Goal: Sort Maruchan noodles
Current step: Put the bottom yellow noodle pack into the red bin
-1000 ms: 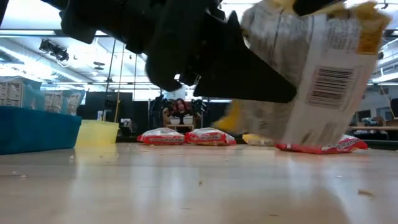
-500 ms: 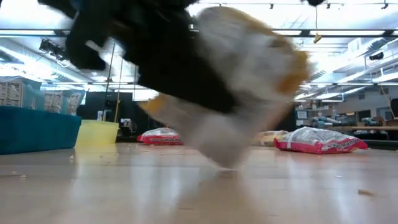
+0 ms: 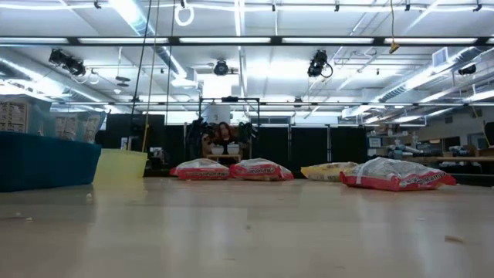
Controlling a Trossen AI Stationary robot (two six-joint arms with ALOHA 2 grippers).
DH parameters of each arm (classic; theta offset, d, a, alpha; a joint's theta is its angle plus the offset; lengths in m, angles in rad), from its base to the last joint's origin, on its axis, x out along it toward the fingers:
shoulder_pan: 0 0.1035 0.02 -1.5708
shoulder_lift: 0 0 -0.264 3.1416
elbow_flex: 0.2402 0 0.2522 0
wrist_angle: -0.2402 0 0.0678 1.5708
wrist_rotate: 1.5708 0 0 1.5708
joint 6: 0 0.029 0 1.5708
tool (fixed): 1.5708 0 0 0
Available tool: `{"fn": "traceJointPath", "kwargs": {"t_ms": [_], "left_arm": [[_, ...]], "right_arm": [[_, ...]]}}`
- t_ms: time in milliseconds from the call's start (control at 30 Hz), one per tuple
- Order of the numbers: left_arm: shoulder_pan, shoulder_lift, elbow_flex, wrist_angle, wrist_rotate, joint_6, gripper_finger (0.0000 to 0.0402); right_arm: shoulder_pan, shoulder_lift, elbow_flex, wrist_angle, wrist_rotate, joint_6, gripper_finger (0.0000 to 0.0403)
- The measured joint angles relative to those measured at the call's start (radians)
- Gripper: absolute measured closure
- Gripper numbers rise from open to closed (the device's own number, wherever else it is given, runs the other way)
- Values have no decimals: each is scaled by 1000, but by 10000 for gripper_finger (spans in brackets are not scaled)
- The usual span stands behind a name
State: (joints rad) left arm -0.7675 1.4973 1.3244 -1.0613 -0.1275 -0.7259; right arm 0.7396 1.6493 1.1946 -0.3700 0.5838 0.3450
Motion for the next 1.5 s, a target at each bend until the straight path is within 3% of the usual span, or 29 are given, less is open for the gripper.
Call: {"fn": "traceJointPath", "kwargs": {"t_ms": [233,467,600,733,900,1067,1267,1500], "left_arm": [[-163,0,10,-311,139,-326,240],[-275,70,4,-298,61,-389,239],[-299,85,-84,-229,103,-425,239],[-308,87,-192,-35,184,-437,242],[-313,87,-289,165,199,-448,242],[-335,85,-385,310,243,-558,242],[-360,85,-390,308,244,-658,239],[-357,85,-347,259,265,-669,193]], "right_arm": [[7,0,0,1,-7,29,293],[28,1,0,1,0,30,293],[28,1,0,1,1,45,293],[29,2,0,0,0,56,293],[30,2,-1,-1,0,55,293],[30,2,-1,-1,0,56,293],[30,2,-1,-5,0,56,293],[30,2,-1,-6,0,56,293]]}}
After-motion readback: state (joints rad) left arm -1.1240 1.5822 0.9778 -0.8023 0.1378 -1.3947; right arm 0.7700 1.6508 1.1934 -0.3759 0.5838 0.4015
